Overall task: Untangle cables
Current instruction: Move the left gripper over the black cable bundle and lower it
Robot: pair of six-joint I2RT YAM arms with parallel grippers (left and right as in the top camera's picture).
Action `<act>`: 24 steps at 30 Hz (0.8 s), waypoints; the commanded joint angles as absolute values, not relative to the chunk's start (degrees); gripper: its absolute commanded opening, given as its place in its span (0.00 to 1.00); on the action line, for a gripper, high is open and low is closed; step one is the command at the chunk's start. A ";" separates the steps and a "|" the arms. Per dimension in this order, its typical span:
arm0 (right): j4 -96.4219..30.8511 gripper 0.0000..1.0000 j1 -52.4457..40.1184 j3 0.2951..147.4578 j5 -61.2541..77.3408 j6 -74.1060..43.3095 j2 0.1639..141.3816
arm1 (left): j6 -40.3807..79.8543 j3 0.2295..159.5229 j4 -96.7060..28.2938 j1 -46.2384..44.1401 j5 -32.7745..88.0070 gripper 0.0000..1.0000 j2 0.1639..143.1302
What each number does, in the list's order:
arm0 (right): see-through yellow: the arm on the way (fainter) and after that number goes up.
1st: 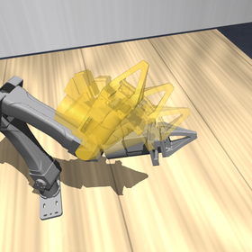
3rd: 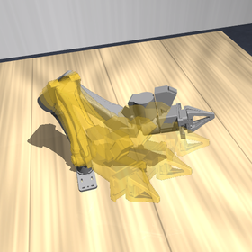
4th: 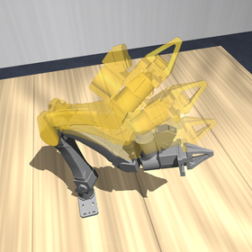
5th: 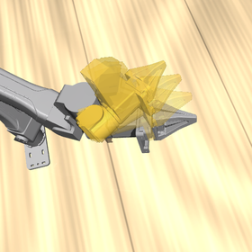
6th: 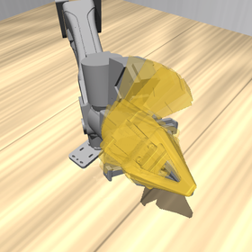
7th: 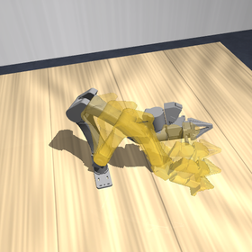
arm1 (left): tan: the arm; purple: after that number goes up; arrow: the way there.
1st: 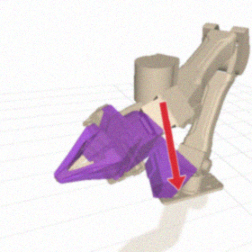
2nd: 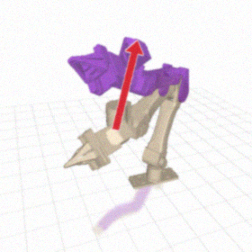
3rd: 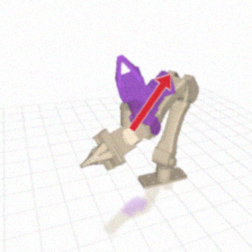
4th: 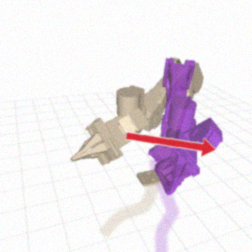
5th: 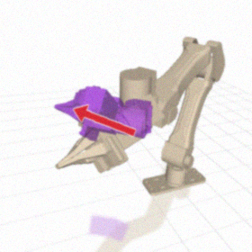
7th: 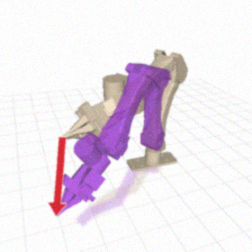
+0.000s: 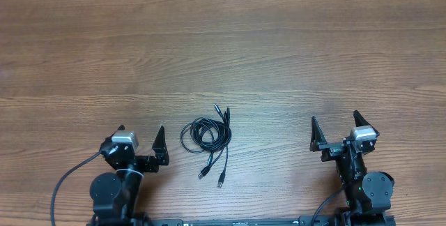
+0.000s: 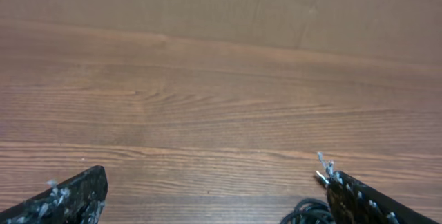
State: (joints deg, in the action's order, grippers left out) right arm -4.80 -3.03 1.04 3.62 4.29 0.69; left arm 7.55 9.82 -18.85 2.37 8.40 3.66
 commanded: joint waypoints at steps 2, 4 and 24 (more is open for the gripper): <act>-4.64 1.00 -2.83 0.47 3.25 4.36 0.16 | 7.05 17.32 -21.21 2.61 9.78 1.00 7.97; -4.64 1.00 -2.83 0.47 3.25 4.36 0.16 | 7.07 19.77 -22.17 2.61 10.17 1.00 10.70; -4.64 1.00 -2.83 0.47 3.25 4.36 0.16 | 0.93 51.94 -43.99 2.57 18.04 1.00 43.22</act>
State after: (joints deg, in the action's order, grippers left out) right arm -4.78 -3.03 1.04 3.60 4.29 0.69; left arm 3.70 46.59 -42.37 2.37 14.92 40.29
